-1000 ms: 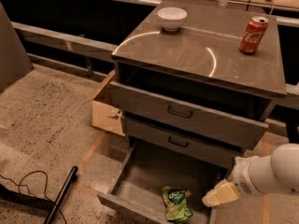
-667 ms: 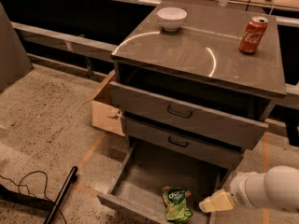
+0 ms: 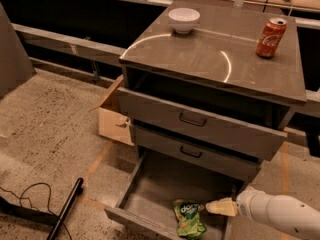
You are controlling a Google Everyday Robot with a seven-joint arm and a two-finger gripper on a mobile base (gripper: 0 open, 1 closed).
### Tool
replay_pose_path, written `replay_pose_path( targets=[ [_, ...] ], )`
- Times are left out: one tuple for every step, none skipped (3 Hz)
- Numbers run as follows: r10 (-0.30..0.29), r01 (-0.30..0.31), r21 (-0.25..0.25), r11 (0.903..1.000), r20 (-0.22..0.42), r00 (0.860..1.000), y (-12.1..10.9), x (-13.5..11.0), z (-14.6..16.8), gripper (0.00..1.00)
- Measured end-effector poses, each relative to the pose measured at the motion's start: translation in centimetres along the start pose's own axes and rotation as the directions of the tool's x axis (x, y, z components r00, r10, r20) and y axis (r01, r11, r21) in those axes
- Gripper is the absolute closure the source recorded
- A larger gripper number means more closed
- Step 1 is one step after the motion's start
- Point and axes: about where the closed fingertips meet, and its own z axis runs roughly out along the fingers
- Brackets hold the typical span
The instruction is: Pick green rice chip bag from bottom drawer and place on counter
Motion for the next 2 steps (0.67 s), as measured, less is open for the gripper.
replay_pose_path(
  targets=[
    [0.004,-0.003,-0.030,0.9995,0.034,0.999,-0.7,-0.4,5.6,0.00],
    [0.029,-0.030,-0.063,0.9976,-0.009,1.000,-0.6,0.7,10.3,0.00]
  ],
)
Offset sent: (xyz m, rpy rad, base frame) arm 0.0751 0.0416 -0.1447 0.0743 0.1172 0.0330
